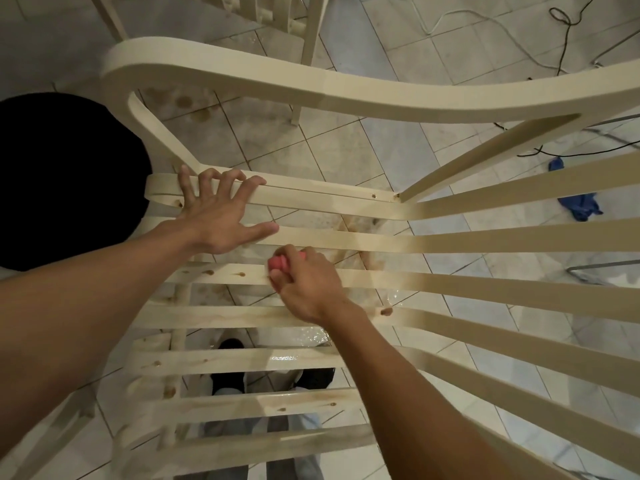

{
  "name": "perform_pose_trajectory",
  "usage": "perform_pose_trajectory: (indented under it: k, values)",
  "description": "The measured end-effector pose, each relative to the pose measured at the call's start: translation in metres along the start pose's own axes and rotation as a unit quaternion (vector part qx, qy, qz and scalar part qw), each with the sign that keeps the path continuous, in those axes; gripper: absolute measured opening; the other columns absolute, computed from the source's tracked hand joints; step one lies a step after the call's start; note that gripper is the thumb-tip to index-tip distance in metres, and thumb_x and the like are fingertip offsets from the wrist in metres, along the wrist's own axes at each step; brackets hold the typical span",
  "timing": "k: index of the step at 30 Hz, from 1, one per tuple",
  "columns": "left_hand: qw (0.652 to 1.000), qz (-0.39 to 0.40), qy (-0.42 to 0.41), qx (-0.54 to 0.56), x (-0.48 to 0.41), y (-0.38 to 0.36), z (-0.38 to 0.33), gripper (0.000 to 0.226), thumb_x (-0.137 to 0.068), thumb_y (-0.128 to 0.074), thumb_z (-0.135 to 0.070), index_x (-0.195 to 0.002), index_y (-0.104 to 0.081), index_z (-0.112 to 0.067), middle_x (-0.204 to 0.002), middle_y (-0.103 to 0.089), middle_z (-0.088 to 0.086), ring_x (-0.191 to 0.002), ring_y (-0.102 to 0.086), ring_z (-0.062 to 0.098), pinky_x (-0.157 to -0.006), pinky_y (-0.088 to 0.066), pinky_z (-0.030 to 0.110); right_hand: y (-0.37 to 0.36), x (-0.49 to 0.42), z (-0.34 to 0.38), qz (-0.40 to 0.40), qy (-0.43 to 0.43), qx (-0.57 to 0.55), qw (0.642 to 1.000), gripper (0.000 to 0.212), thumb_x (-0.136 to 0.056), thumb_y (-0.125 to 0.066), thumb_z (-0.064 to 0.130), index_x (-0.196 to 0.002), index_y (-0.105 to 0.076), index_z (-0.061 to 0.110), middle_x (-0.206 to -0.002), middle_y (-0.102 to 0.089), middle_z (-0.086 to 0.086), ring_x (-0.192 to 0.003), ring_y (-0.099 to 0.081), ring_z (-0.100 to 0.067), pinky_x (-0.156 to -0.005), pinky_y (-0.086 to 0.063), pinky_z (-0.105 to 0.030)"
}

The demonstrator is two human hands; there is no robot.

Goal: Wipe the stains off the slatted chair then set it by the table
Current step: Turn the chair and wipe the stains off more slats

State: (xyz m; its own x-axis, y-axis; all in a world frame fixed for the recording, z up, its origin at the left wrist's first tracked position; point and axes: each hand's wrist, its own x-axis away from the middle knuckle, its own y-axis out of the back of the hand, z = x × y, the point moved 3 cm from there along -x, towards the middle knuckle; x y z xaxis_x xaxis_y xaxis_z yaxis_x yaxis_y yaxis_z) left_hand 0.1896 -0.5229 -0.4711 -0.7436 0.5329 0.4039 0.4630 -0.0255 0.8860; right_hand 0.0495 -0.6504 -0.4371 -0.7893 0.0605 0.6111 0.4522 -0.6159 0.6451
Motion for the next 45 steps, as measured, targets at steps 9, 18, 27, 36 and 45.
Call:
perform_pose_trajectory:
  k: [9,18,27,36,45]
  values:
    - [1.000,0.003,-0.002,0.001,0.000,-0.001,0.002,0.086,-0.073,-0.027,-0.091,-0.145,-0.016,-0.044,-0.150,-0.017,-0.002,-0.142,-0.006,0.032,-0.108,0.019,0.065,0.007,0.011,-0.040,-0.056,-0.008,0.018,0.998,0.027,-0.096,-0.048,0.043,-0.121,-0.055,0.035,-0.116,-0.059,-0.002,-0.108,-0.051,-0.024,-0.105,-0.035,-0.044]
    - [1.000,0.009,-0.001,0.006,0.001,0.001,0.000,0.082,-0.076,-0.030,-0.088,-0.144,-0.016,-0.044,-0.148,-0.016,-0.003,-0.142,-0.005,0.032,-0.109,0.019,0.064,0.051,0.024,-0.113,0.026,-0.131,0.149,0.980,0.033,-0.101,-0.035,0.045,-0.129,-0.046,0.030,-0.126,-0.054,-0.010,-0.116,-0.051,-0.034,-0.108,-0.032,-0.049]
    - [1.000,0.004,-0.002,-0.004,0.000,-0.002,0.002,0.087,-0.076,-0.027,-0.089,-0.148,-0.011,-0.043,-0.151,-0.015,-0.003,-0.142,-0.005,0.033,-0.109,0.019,0.066,0.014,0.010,-0.048,0.005,-0.058,0.092,0.994,0.027,-0.101,-0.038,0.035,-0.124,-0.045,0.022,-0.123,-0.050,-0.014,-0.114,-0.044,-0.034,-0.098,-0.034,-0.045]
    - [1.000,0.010,-0.010,0.013,0.003,0.004,0.001,0.083,-0.085,-0.035,-0.081,-0.153,-0.004,-0.044,-0.161,-0.007,-0.005,-0.145,-0.003,0.031,-0.111,0.017,0.063,-0.011,0.002,0.003,-0.008,0.014,0.030,0.999,0.040,-0.101,-0.043,0.041,-0.137,-0.041,0.025,-0.130,-0.047,-0.012,-0.119,-0.044,-0.032,-0.104,-0.033,-0.044]
    - [0.994,-0.004,0.097,0.050,0.049,0.016,0.070,0.093,-0.080,-0.047,-0.080,-0.152,0.006,-0.052,-0.164,0.016,-0.010,-0.149,0.007,0.036,-0.117,0.006,0.060,0.007,0.007,-0.014,0.003,0.012,-0.016,1.000,0.042,-0.096,-0.057,0.039,-0.135,-0.044,0.033,-0.129,-0.055,-0.003,-0.114,-0.053,-0.024,-0.096,-0.046,-0.042]
